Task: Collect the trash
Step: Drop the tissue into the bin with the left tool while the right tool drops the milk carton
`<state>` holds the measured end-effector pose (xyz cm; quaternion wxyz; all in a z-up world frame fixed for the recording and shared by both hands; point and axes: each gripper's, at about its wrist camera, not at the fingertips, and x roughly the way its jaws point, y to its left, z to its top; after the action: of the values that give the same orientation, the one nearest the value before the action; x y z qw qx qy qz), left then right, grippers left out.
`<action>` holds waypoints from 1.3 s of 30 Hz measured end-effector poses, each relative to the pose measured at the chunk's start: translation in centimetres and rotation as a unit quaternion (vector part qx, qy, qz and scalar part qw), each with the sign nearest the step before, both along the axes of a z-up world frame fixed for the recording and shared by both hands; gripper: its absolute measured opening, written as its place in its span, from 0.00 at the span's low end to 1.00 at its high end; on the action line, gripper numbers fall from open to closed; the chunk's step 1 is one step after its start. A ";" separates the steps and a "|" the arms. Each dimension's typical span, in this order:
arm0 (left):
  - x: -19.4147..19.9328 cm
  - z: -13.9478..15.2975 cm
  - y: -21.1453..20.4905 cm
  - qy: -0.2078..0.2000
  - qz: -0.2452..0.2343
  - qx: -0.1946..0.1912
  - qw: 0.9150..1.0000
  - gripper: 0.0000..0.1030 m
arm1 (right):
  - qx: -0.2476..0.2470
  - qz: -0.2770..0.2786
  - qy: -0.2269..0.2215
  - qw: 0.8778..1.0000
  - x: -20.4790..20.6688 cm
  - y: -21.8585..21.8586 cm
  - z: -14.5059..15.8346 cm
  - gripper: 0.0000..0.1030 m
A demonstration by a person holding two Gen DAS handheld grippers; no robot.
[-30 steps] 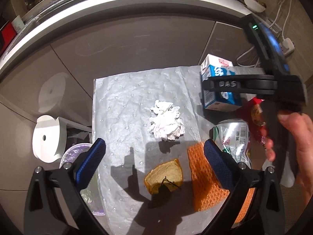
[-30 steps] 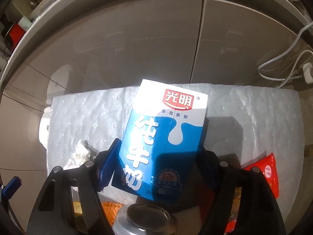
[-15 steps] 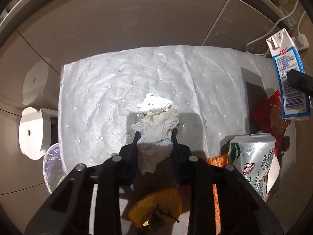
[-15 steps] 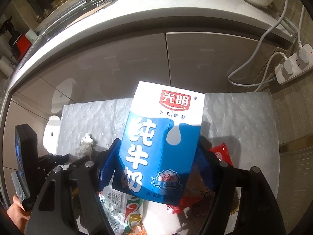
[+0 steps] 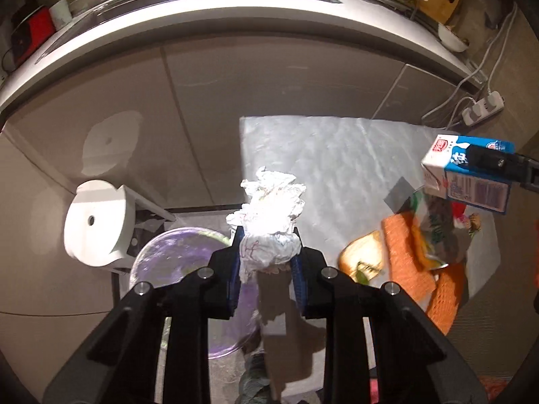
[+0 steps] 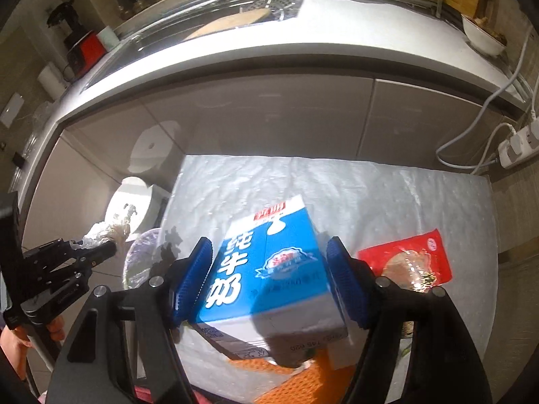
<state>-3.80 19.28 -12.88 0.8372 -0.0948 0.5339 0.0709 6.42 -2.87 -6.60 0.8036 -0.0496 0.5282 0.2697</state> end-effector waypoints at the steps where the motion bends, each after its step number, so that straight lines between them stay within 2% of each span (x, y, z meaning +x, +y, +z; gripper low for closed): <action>1: -1.1 -0.8 1.3 0.010 0.010 0.001 1.000 0.24 | 0.011 0.009 0.003 1.000 -0.7 0.9 0.2 0.56; 2: -2.0 -1.7 2.5 0.021 0.020 0.001 1.000 0.24 | 0.016 0.018 0.004 1.000 -1.3 2.0 0.3 0.55; 4: -3.1 -4.3 4.5 0.043 0.041 0.004 0.998 0.24 | 0.008 0.033 0.003 0.999 -2.3 3.9 0.1 0.41; 9: -4.3 -10.4 7.2 0.096 0.058 0.009 0.994 0.24 | -0.021 0.022 -0.012 0.999 -3.2 5.7 -0.2 0.40; 16: -4.6 -14.1 8.5 0.117 0.055 0.004 0.992 0.24 | -0.050 -0.045 0.003 0.998 -3.2 1.2 -1.1 0.51; 18: -4.4 -15.5 8.9 0.128 0.058 -0.002 0.990 0.24 | -0.055 -0.049 0.012 0.997 -3.9 0.9 -1.4 0.53; 21: -4.0 -17.2 9.2 0.140 0.056 -0.004 0.989 0.24 | -0.070 -0.036 0.014 0.997 -5.5 1.6 -1.8 0.62; 25: -3.7 -18.8 9.0 0.151 0.050 -0.007 0.987 0.24 | -0.082 -0.017 0.026 0.996 -7.0 3.0 -2.6 0.64; 30: -3.4 -19.3 8.7 0.154 0.037 -0.013 0.987 0.24 | -0.088 -0.003 0.024 0.996 -7.8 4.6 -2.8 0.70; 36: -3.3 -20.2 8.7 0.168 0.023 -0.024 0.985 0.26 | -0.087 0.007 0.027 0.996 -8.3 5.8 -2.8 0.71; 39: -3.3 -20.6 8.6 0.178 0.015 -0.028 0.984 0.40 | -0.087 0.013 0.028 0.996 -8.7 6.5 -3.1 0.74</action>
<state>-7.14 27.91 -33.47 0.7248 -0.1122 0.6746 0.0836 -2.31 3.63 -9.67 0.7775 -0.1188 0.5712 0.2347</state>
